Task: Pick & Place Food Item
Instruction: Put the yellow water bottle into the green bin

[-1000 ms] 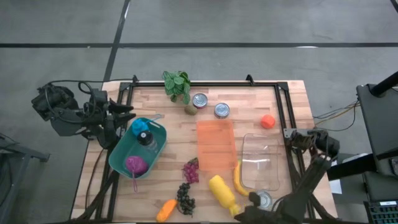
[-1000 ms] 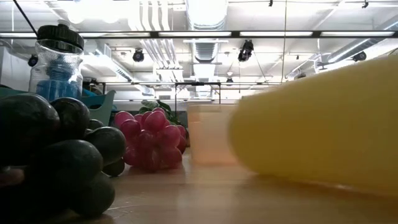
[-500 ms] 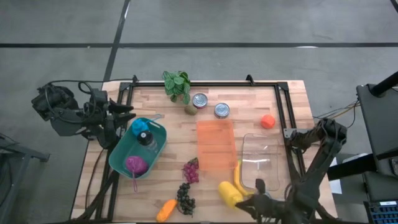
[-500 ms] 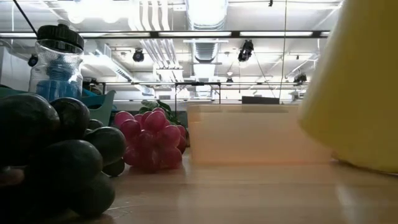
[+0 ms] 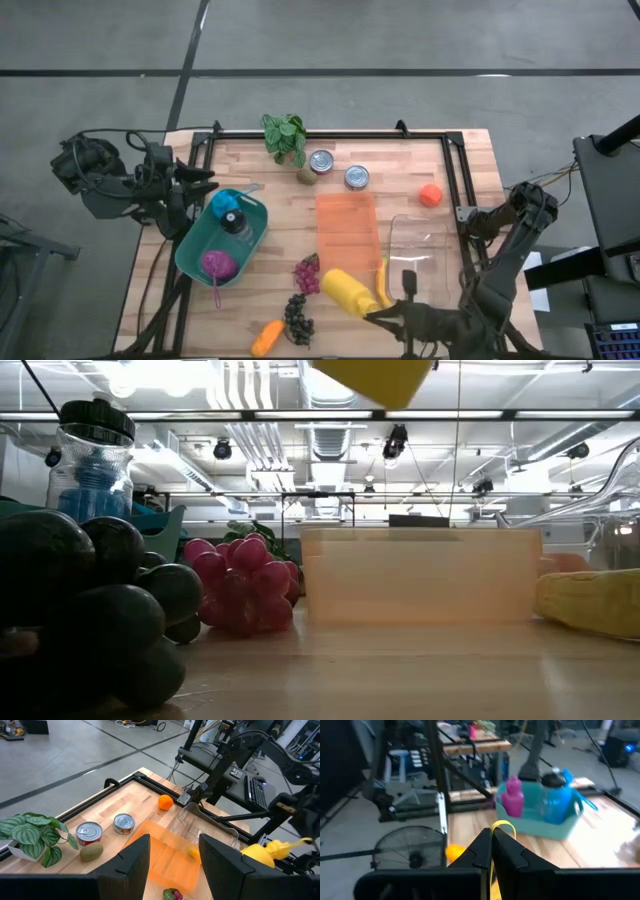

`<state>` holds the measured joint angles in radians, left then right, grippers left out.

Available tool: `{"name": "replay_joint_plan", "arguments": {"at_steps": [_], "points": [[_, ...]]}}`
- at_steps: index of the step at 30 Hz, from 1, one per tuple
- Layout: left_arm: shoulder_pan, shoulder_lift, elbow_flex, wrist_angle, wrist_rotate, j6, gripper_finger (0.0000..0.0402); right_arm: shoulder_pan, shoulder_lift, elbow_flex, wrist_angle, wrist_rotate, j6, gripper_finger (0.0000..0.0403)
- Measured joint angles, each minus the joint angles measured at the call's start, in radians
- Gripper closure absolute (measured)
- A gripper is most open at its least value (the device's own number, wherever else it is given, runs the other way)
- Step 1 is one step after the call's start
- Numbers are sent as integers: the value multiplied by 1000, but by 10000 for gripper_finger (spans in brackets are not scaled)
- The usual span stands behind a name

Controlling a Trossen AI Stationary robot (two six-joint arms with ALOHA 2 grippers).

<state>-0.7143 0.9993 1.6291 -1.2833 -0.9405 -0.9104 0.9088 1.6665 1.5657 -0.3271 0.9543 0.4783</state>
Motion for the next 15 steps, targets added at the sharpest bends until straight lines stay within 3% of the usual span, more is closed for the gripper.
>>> {"name": "replay_joint_plan", "arguments": {"at_steps": [7,15], "points": [[0,0,0,0,0,0,229,-105,0,33,252,-145,-201,394],[0,0,0,0,0,0,229,-235,3,33,392,-360,-262,394]]}}
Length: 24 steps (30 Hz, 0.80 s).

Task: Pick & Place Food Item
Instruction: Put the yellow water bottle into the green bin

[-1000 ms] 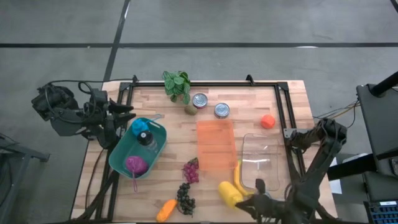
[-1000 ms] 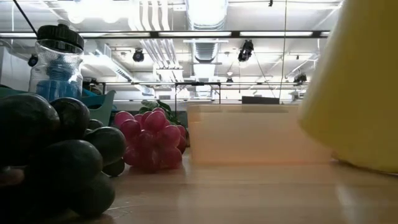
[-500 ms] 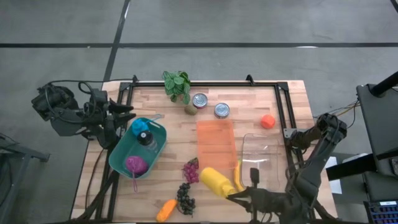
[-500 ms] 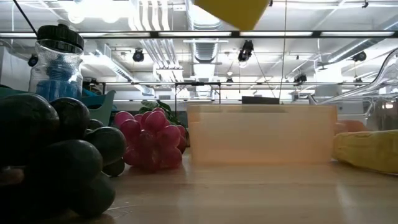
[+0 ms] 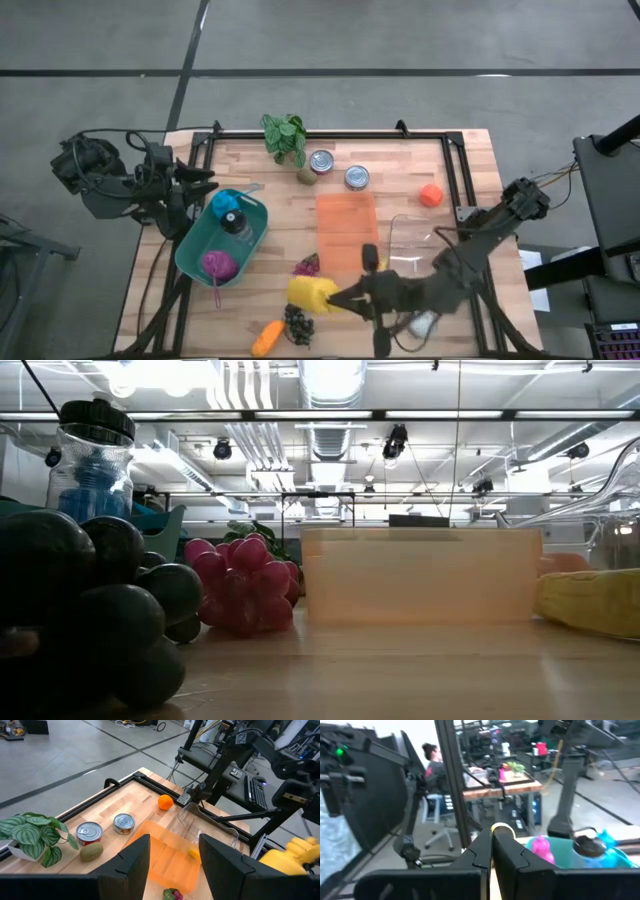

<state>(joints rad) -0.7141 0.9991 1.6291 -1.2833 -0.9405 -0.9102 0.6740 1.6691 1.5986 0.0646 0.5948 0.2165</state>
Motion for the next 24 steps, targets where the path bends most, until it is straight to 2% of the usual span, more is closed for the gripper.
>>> {"name": "replay_joint_plan", "arguments": {"at_steps": [4,8,15,20,24], "points": [[0,0,0,0,0,0,229,-56,0,-1,39,-121,0,394],[0,0,0,0,0,0,229,-117,0,-1,51,-302,-10,394],[0,0,0,0,0,0,229,-213,28,-1,95,-549,-10,394],[0,0,0,0,0,0,229,-263,84,-3,169,-673,-5,394],[0,0,0,0,0,0,229,-293,144,-2,260,-730,0,394]]}}
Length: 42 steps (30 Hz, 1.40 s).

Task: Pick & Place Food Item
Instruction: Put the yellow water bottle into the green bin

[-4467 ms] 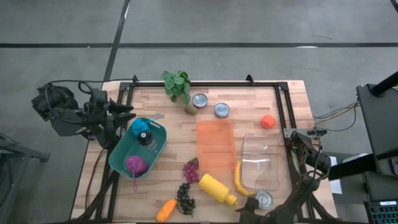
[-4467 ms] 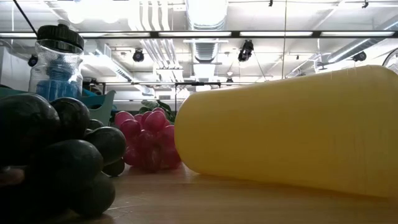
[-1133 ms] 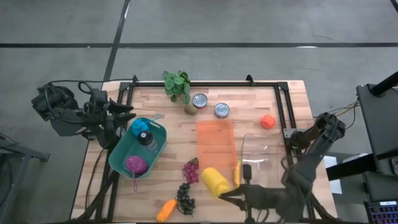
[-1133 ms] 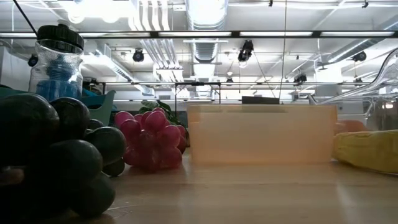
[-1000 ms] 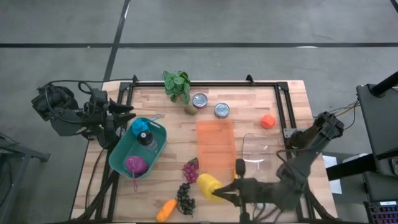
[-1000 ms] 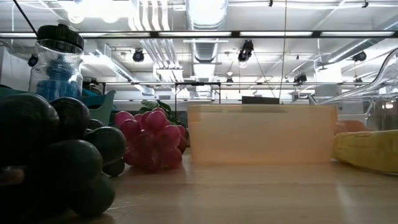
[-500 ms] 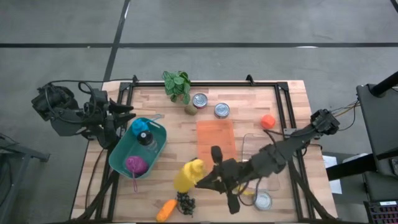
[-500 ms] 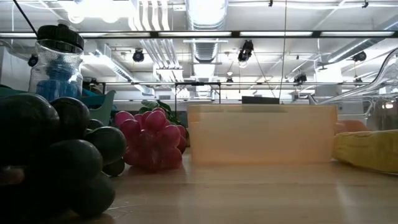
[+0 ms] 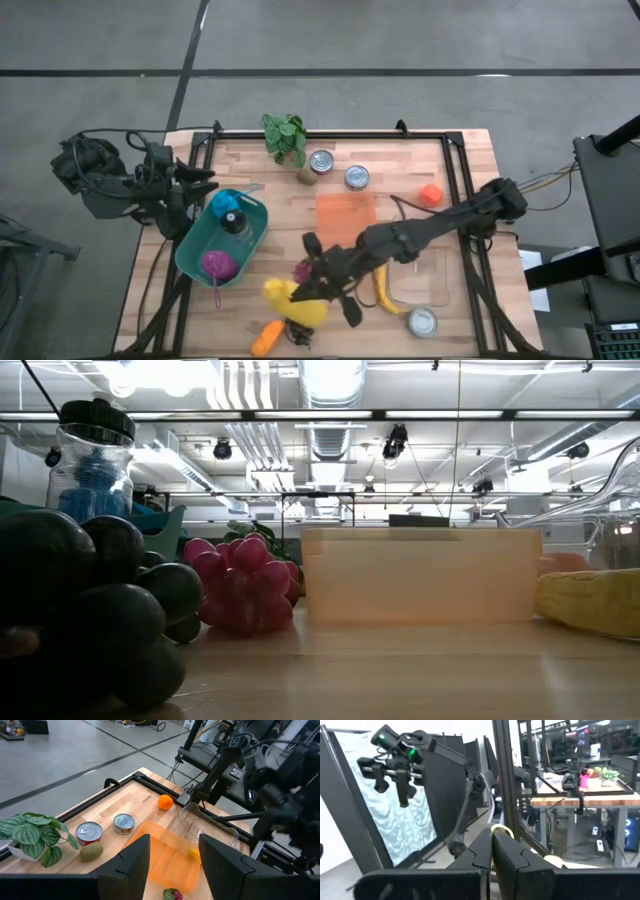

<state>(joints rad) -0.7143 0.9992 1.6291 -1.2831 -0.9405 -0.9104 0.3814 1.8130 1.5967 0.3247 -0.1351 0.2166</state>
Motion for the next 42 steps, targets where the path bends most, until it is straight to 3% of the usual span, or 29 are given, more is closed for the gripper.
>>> {"name": "replay_joint_plan", "arguments": {"at_steps": [12,17,28,34,42], "points": [[0,0,0,0,0,0,229,-34,163,2,201,-83,65,394],[0,0,0,0,0,0,229,-39,250,62,266,-94,105,394],[0,0,0,0,0,0,229,-70,455,295,248,-212,126,394],[0,0,0,0,0,0,229,-94,550,437,93,-283,117,394],[0,0,0,0,0,0,229,-103,596,472,80,-315,59,394]]}}
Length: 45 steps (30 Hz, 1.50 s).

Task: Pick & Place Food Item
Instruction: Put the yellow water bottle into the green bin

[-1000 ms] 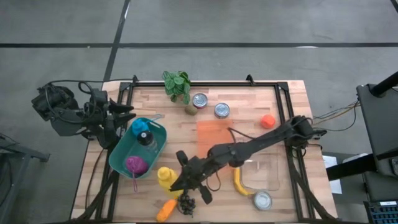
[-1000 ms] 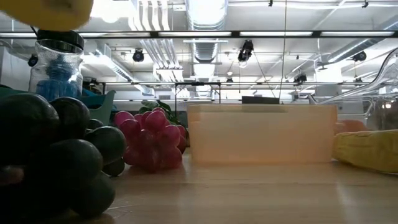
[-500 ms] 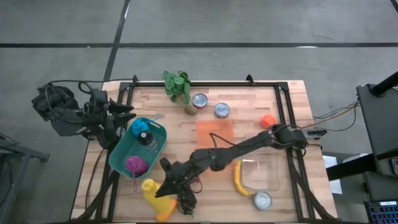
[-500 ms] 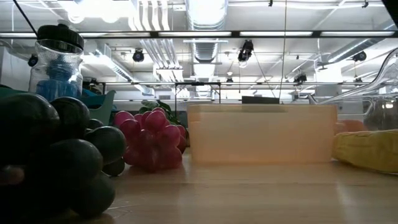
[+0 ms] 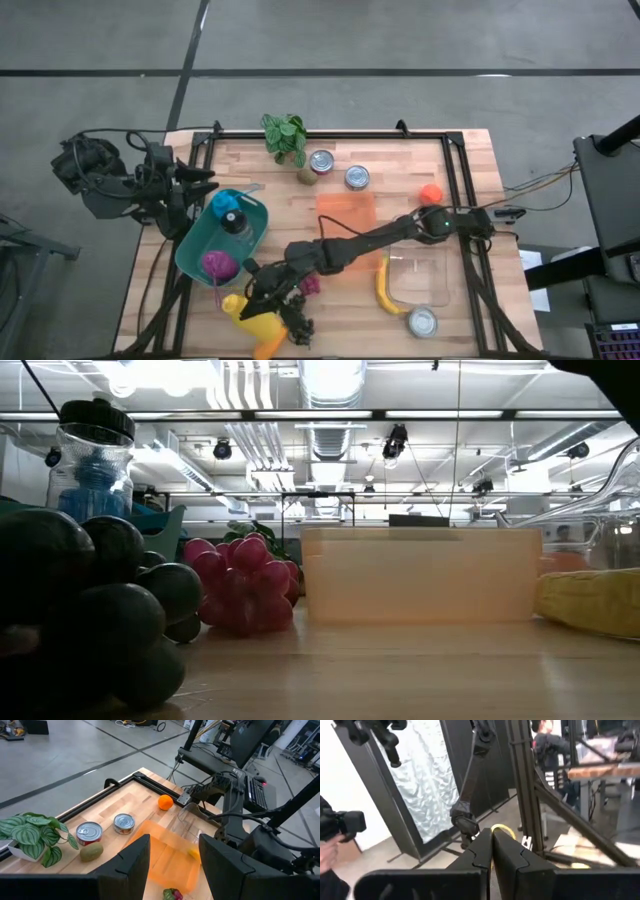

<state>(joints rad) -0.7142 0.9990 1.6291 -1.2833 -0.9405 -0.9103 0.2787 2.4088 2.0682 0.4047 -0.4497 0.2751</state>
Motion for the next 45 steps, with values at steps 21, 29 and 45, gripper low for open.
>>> {"name": "replay_joint_plan", "arguments": {"at_steps": [21,29,45], "points": [[0,0,0,0,0,0,229,-13,-1,-19,19,7,-205,394],[0,0,0,0,0,0,229,-13,-1,-45,40,6,-326,394],[0,0,0,0,0,0,229,-28,-2,-109,158,8,-462,394]]}}
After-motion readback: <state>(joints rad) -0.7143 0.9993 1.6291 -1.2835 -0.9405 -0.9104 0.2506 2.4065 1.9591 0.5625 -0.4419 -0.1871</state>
